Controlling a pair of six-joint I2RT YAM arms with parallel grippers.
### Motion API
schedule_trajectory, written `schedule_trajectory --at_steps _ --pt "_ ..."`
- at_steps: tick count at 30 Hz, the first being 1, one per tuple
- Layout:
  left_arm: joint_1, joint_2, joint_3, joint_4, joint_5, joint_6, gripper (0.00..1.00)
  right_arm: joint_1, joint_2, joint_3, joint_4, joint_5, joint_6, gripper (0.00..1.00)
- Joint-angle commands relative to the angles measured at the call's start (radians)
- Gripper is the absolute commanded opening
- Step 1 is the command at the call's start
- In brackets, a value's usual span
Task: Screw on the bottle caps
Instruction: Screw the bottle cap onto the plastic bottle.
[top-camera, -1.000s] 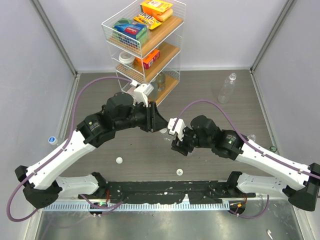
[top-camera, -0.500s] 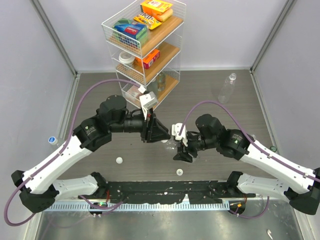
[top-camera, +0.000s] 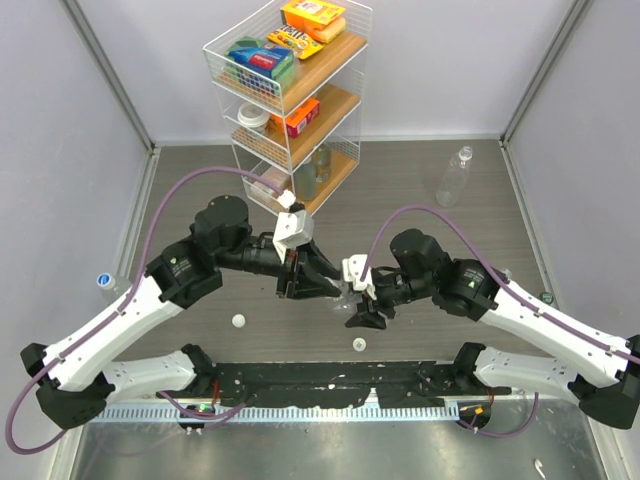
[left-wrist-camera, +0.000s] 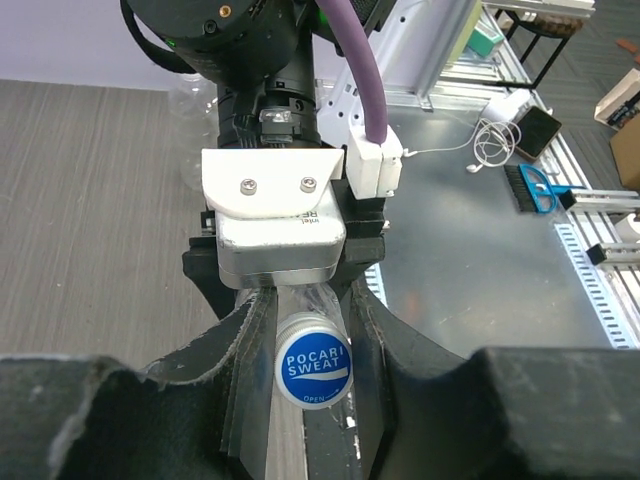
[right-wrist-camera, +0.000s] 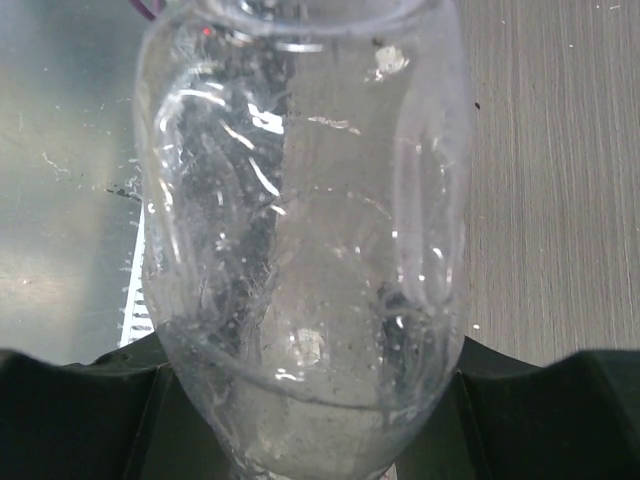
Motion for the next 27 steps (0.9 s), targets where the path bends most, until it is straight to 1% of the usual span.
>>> schedule_trajectory --at_steps 1,2,3,5,6,8,10,12,13,15,18,20,22,23,24,25,26,27 --pt "-0.03 0.027 0.018 -0.005 -0.031 0.01 0.44 0.006 -0.005 0.064 0.192 0.024 0.029 0.01" --pt "-0.03 0.023 0.015 0.004 -0.066 -0.014 0.61 0.006 -0.008 0.063 0.194 0.032 0.027 0.01" --pt "-0.03 0.01 0.008 0.025 -0.111 -0.043 0.75 0.008 -0.013 0.055 0.194 0.049 0.024 0.01" --pt "-0.03 -0.026 -0.023 0.083 -0.213 -0.123 0.97 0.006 -0.021 0.041 0.197 0.084 0.022 0.01" --pt "-0.03 -0.049 -0.041 0.116 -0.264 -0.155 1.0 0.006 -0.025 0.037 0.2 0.101 0.026 0.01" --pt "-0.03 -0.095 -0.067 0.148 -0.345 -0.2 1.0 0.006 -0.021 0.031 0.195 0.133 0.032 0.01" --pt "-0.03 -0.135 -0.087 0.156 -0.396 -0.226 1.0 0.006 -0.009 0.034 0.189 0.172 0.041 0.01" --pt "-0.03 -0.172 -0.101 0.147 -0.483 -0.26 1.0 0.006 0.007 0.037 0.192 0.217 0.056 0.01" --pt "-0.03 -0.191 -0.101 0.139 -0.569 -0.286 1.0 0.006 0.021 0.04 0.192 0.253 0.067 0.01" --pt "-0.03 -0.201 -0.095 0.11 -0.693 -0.338 0.99 0.006 0.04 0.047 0.191 0.308 0.091 0.01" --pt "-0.03 -0.18 -0.049 0.021 -0.955 -0.472 1.0 0.006 0.07 0.067 0.184 0.426 0.128 0.01" --pt "-0.03 -0.136 0.021 -0.092 -1.115 -0.597 1.0 0.008 0.094 0.075 0.175 0.493 0.141 0.01" --pt "-0.03 -0.07 0.134 -0.308 -1.294 -0.788 1.0 0.006 0.108 0.077 0.174 0.539 0.148 0.01" --pt "-0.03 -0.027 0.206 -0.417 -1.345 -0.874 1.0 0.006 0.113 0.077 0.174 0.55 0.148 0.01" --pt "-0.03 0.014 0.275 -0.526 -1.381 -0.934 1.0 0.006 0.116 0.075 0.172 0.572 0.154 0.01" --pt "-0.03 0.047 0.325 -0.591 -1.392 -0.964 1.0 0.006 0.119 0.075 0.172 0.574 0.153 0.01" --pt "-0.03 0.074 0.369 -0.632 -1.383 -0.972 1.0 0.006 0.119 0.074 0.171 0.574 0.153 0.01" --pt "-0.03 0.091 0.38 -0.625 -1.363 -0.97 1.0 0.006 0.12 0.072 0.171 0.574 0.154 0.01"
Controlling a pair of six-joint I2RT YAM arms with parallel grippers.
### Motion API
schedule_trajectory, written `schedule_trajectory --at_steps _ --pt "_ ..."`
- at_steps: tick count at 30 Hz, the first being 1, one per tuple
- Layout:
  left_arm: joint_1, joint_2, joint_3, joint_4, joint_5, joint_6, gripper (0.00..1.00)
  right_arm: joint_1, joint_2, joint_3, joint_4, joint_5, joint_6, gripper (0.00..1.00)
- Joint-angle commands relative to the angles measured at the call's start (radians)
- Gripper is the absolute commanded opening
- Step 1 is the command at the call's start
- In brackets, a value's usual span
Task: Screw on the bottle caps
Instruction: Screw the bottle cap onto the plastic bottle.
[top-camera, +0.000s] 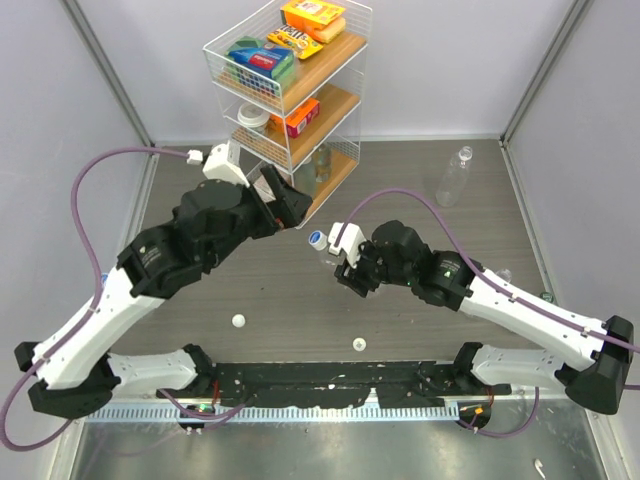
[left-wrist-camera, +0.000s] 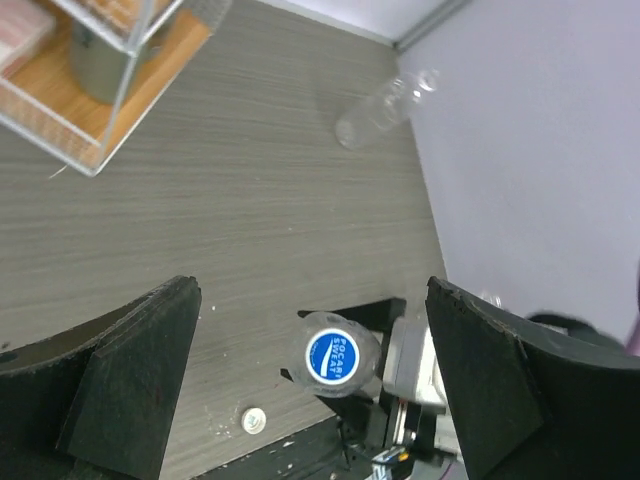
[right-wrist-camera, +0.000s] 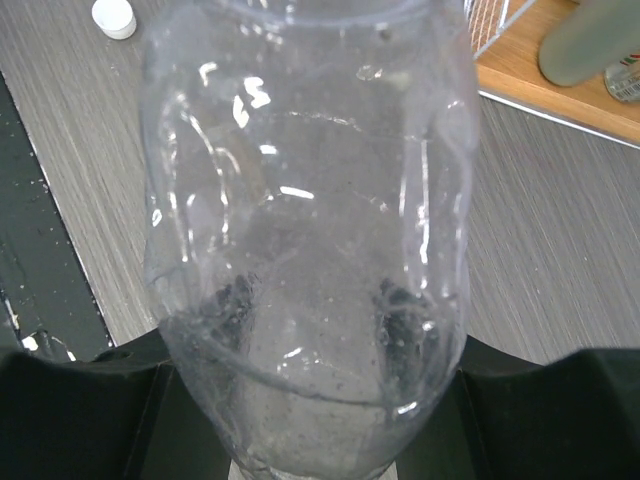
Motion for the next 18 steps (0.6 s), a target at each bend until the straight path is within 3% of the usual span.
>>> schedule_trajectory --at_steps 1,5,13,18 --pt "-0.001 0.084 0.114 -0.258 -0.154 -0.206 1.0 0.005 -0.002 0.05 0.032 0.077 0.025 0.01" --pt "0.001 0.103 0.079 -0.156 -0.044 -0.171 1.0 0.005 0.001 0.05 0.033 0.072 0.025 0.01" --pt "0.001 0.121 0.065 -0.13 0.038 -0.182 1.0 0.005 -0.001 0.051 0.027 0.08 0.015 0.01" --pt "0.001 0.149 0.071 -0.124 0.079 -0.179 0.87 0.005 0.017 0.076 0.029 0.121 0.01 0.01"
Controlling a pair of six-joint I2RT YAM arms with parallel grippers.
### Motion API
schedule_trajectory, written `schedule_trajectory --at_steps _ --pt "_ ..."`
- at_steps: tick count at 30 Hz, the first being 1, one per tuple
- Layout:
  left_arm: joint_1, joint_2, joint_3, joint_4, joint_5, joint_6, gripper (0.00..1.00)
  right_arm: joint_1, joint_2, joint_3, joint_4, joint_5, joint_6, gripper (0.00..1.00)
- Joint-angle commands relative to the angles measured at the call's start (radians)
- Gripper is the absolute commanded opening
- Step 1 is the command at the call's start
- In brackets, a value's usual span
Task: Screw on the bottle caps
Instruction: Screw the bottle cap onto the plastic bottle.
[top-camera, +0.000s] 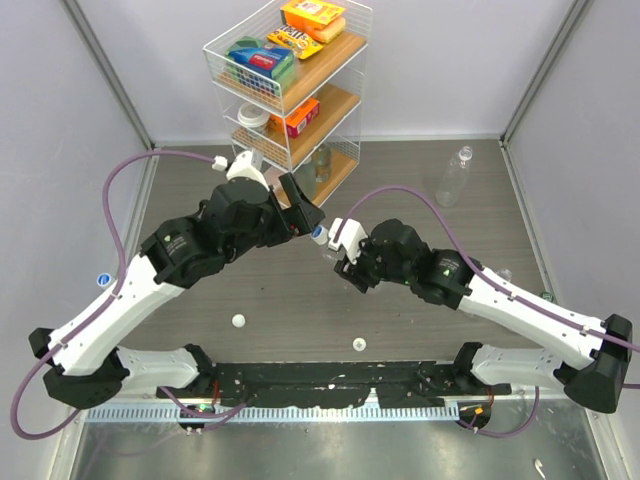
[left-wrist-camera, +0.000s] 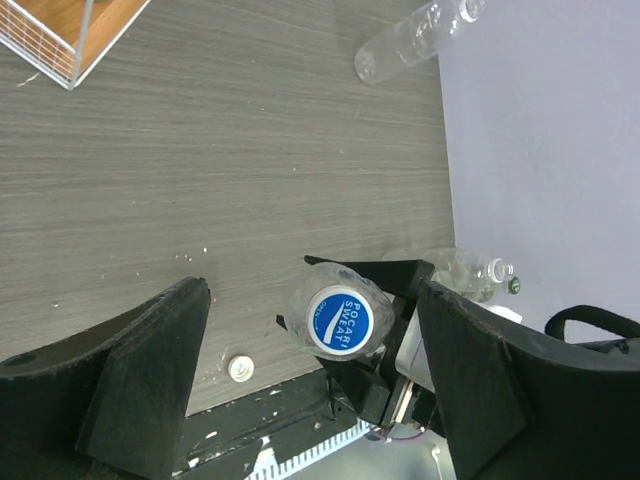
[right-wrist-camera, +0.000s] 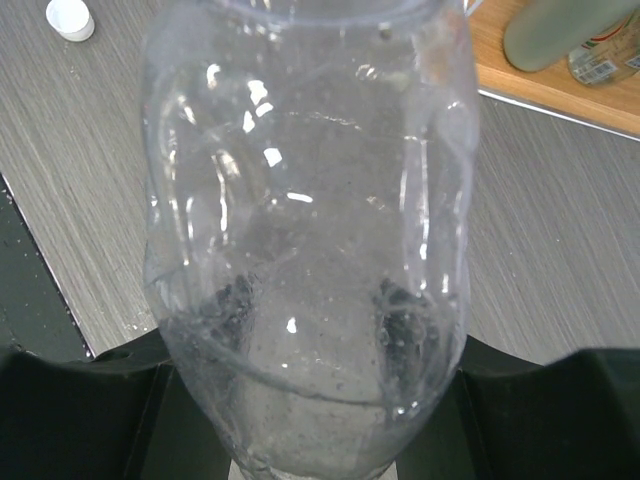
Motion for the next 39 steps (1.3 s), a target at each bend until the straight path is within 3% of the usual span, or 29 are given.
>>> schedule_trajectory --at_steps 1,16,20,31,35,39 --pt "0.001 0.029 0.002 0.032 0.048 -0.009 0.85 0.005 0.015 0.074 0.033 0.036 -0.003 0.01" --pt "0.012 0.062 0.021 0.03 0.087 -0.009 0.62 0.005 0.029 0.083 0.019 0.057 -0.017 0.01" --pt "0.015 0.053 0.004 0.053 0.099 -0.013 0.42 0.005 0.035 0.085 0.019 0.056 -0.017 0.01" --pt "0.015 0.052 -0.022 0.078 0.165 -0.016 0.2 0.004 0.039 0.094 0.016 0.051 -0.004 0.01" --pt "0.015 0.053 -0.044 0.125 0.232 0.063 0.02 0.005 0.032 0.096 0.015 0.013 -0.004 0.01" --pt "0.015 0.029 -0.099 0.244 0.339 0.197 0.0 0.005 0.007 0.086 0.013 -0.122 -0.03 0.01"
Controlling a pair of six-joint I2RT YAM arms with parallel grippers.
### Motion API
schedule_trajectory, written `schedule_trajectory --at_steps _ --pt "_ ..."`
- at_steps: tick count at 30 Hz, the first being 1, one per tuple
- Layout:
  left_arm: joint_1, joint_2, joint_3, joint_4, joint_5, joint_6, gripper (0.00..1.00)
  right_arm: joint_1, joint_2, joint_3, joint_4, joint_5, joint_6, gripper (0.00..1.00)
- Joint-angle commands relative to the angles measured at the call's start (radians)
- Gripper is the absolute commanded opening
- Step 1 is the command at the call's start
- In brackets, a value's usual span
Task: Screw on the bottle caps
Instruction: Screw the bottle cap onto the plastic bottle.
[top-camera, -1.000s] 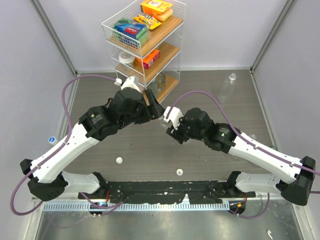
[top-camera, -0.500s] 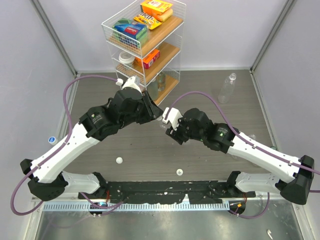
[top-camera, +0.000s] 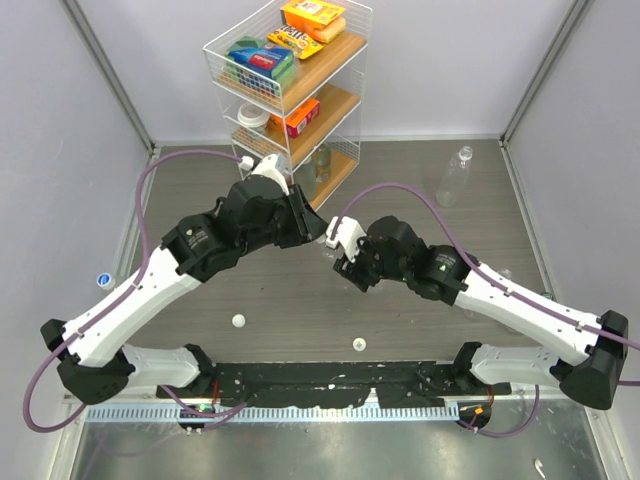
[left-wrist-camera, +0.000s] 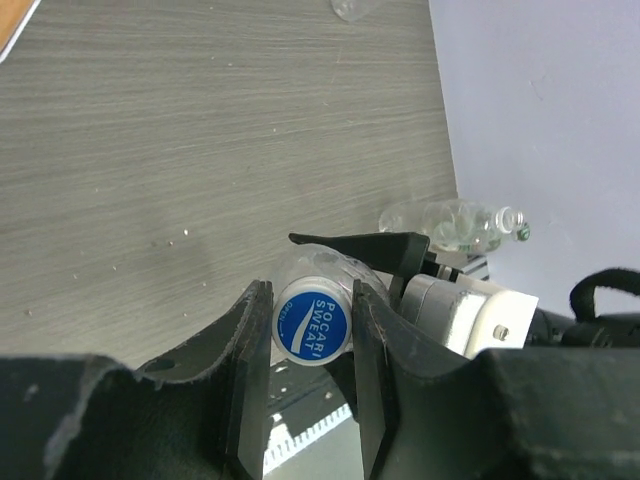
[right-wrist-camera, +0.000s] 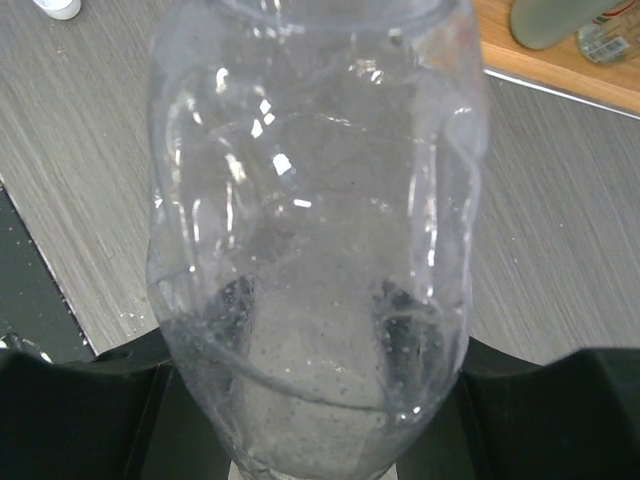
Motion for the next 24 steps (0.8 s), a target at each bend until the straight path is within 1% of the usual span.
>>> schedule_trajectory --at_steps 1,2,4,6,7,10,13,14,16,18,19,22,23,24 --pt "-0.008 -0.046 -0.08 0.217 0.271 0.206 0.0 0.007 -0.037 0.042 0.057 -0.153 -0.037 0.01" --pt "-0.008 -0.06 -0.106 0.263 0.357 0.246 0.0 0.007 -0.049 0.041 0.058 -0.191 -0.043 0.01" --pt "-0.008 -0.09 -0.166 0.363 0.467 0.317 0.0 0.004 -0.066 0.036 0.066 -0.245 -0.056 0.01" --pt "-0.008 -0.118 -0.218 0.458 0.533 0.34 0.0 -0.002 -0.082 0.03 0.074 -0.287 -0.057 0.01" --pt "-0.008 -0.129 -0.24 0.504 0.589 0.366 0.0 -0.005 -0.091 0.028 0.075 -0.302 -0.063 0.01" --pt "-0.008 -0.154 -0.281 0.575 0.723 0.444 0.0 -0.016 -0.105 0.036 0.08 -0.38 -0.074 0.01" --pt "-0.008 -0.19 -0.341 0.627 0.835 0.576 0.0 -0.02 -0.111 0.045 0.078 -0.456 -0.088 0.01" --pt "-0.008 -0.209 -0.369 0.653 0.891 0.636 0.0 -0.02 -0.111 0.05 0.078 -0.492 -0.096 0.01" --pt "-0.008 -0.227 -0.393 0.641 0.997 0.748 0.0 -0.022 -0.111 0.056 0.078 -0.535 -0.102 0.01" --pt "-0.008 -0.233 -0.39 0.589 1.093 0.848 0.0 -0.022 -0.106 0.062 0.075 -0.57 -0.108 0.01" --pt "-0.008 -0.236 -0.384 0.572 1.116 0.898 0.0 -0.022 -0.105 0.064 0.066 -0.6 -0.116 0.01" --pt "-0.008 -0.236 -0.374 0.537 1.124 0.942 0.0 -0.022 -0.097 0.079 0.043 -0.658 -0.149 0.01" --pt "-0.008 -0.229 -0.366 0.522 1.146 0.992 0.0 -0.022 -0.097 0.08 0.04 -0.679 -0.154 0.01" --pt "-0.006 -0.218 -0.357 0.509 1.159 1.009 0.0 -0.022 -0.095 0.082 0.038 -0.686 -0.157 0.01"
